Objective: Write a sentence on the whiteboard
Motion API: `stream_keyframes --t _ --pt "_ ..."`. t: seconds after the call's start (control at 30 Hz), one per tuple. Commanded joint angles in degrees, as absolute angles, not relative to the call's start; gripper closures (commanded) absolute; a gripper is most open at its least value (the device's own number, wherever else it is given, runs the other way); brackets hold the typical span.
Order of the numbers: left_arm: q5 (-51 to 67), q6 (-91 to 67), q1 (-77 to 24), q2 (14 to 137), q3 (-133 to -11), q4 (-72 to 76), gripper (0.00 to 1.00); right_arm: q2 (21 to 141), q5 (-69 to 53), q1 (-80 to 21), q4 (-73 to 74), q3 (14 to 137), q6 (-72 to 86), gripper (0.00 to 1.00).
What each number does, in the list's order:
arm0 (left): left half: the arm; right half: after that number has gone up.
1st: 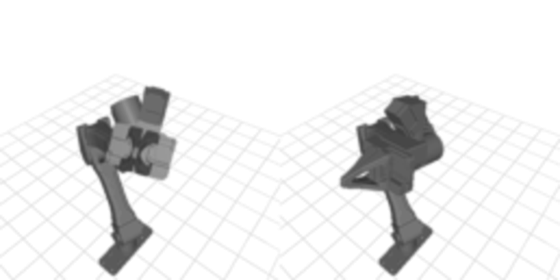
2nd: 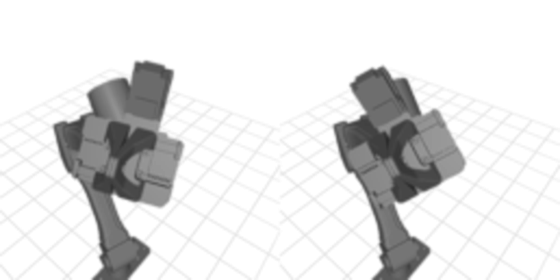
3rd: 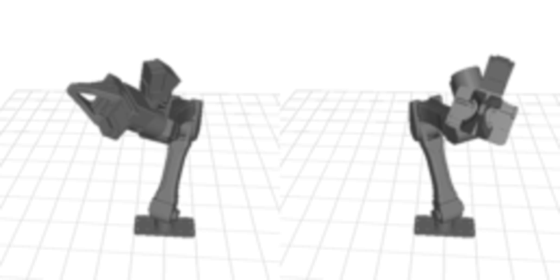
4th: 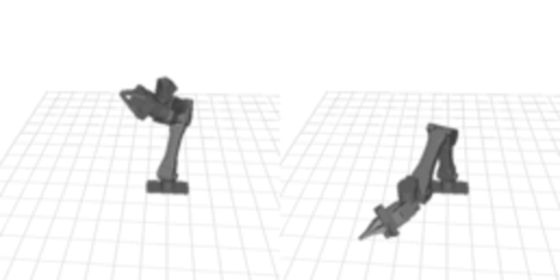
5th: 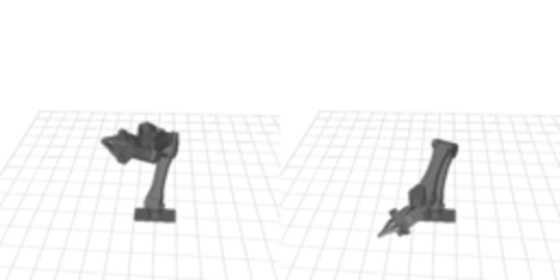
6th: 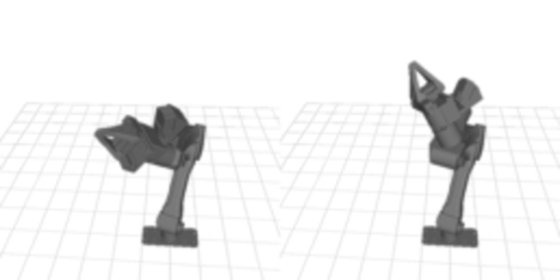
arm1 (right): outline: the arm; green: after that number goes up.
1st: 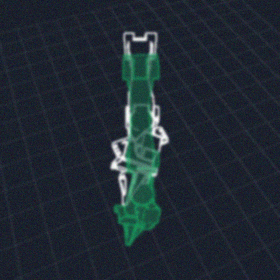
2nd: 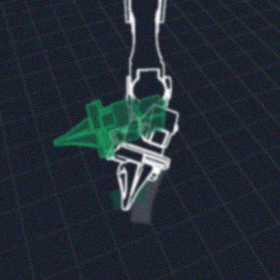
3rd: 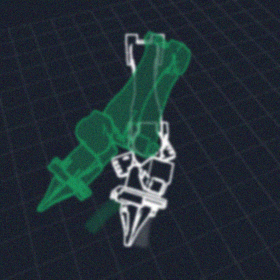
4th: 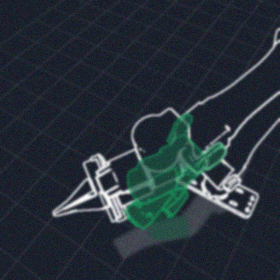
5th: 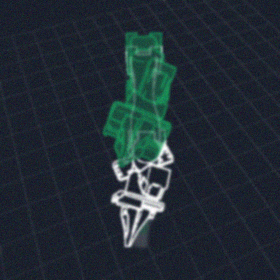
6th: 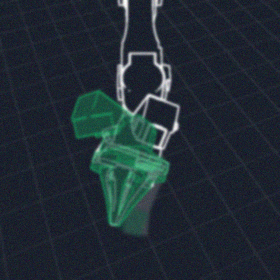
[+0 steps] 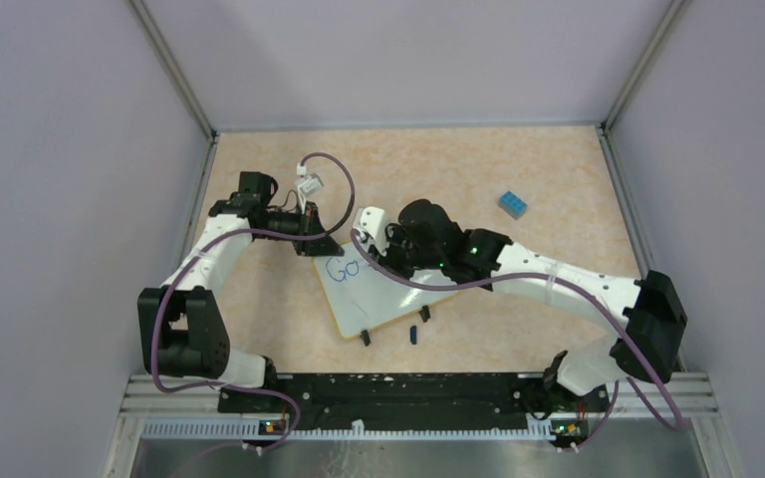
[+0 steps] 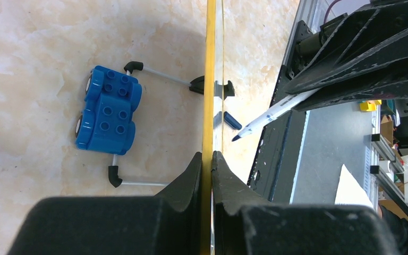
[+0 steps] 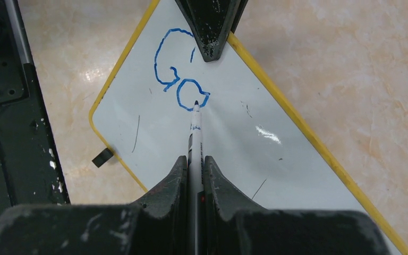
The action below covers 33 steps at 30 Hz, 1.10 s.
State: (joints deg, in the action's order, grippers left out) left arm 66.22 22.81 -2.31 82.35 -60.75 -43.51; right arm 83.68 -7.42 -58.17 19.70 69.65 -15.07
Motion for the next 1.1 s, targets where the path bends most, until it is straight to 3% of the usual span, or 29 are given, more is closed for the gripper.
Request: stream_keyframes --t 0.0,0.5,1.07 --pt "63.96 23.30 -2.11 81.80 -61.13 -42.81 1.00 79.00 -8.46 -57.55 17.71 68.30 -14.15 1.00" --pt "63.70 23.20 -2.13 81.36 -60.96 -42.80 1.00 81.60 -3.18 -56.07 17.76 68.07 -14.15 1.00" --pt "63.43 23.55 -2.13 81.54 -60.91 -42.89 1.00 84.10 -5.63 -56.07 17.19 68.90 -14.46 1.00"
